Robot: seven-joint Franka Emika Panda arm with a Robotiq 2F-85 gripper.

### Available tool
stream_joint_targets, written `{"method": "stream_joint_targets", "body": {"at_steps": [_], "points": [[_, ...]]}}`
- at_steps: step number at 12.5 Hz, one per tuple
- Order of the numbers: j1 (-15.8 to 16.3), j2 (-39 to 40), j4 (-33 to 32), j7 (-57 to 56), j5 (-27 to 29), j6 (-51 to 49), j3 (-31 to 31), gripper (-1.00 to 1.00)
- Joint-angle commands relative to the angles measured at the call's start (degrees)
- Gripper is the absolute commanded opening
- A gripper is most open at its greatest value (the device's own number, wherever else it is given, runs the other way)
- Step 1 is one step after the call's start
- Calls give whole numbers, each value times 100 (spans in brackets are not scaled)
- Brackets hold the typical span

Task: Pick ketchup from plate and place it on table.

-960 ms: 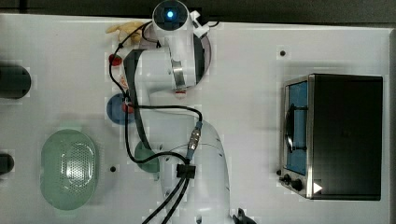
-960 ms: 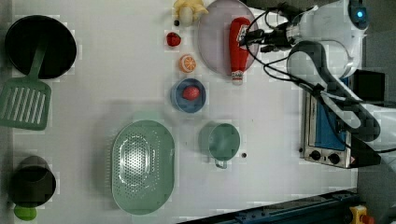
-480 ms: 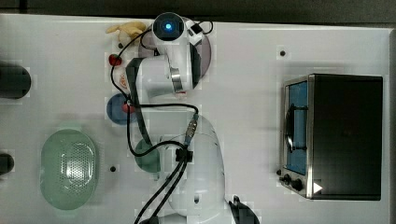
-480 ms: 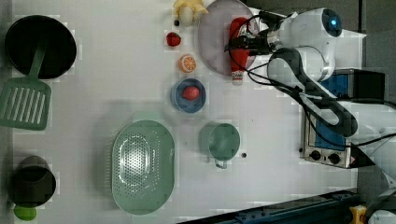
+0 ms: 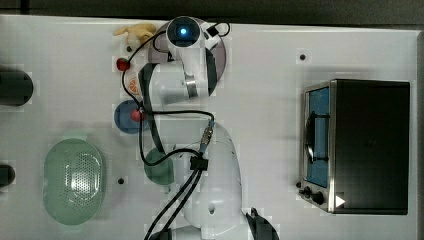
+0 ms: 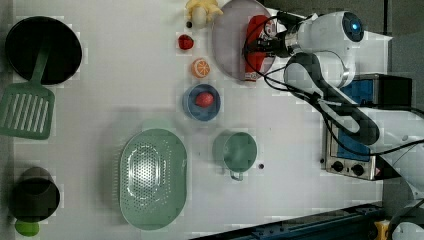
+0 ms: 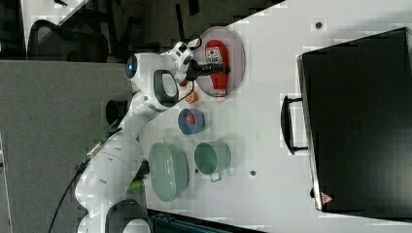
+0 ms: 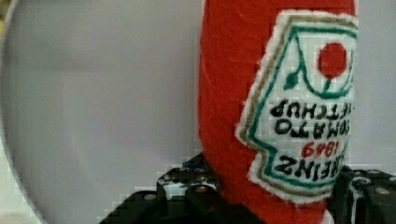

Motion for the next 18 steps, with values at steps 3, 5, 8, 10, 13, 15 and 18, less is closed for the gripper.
{"method": "stream_joint_targets", "body": {"at_steps": [3, 5, 8, 10, 13, 15, 18], "points": [[-40, -490, 116, -114, 22, 3, 40, 19], [-79, -775, 251, -80, 39, -297, 41, 19], [-126, -1260, 419, -80, 39, -1255, 43, 19], [-206, -1676, 344, -79, 48, -1526, 42, 19], [-470, -2365, -185, -80, 555, -1633, 42, 19], [-670, -2882, -767, -80, 889, -1630, 37, 19], [-895, -3673, -1804, -80, 890, -1607, 4, 19]]}}
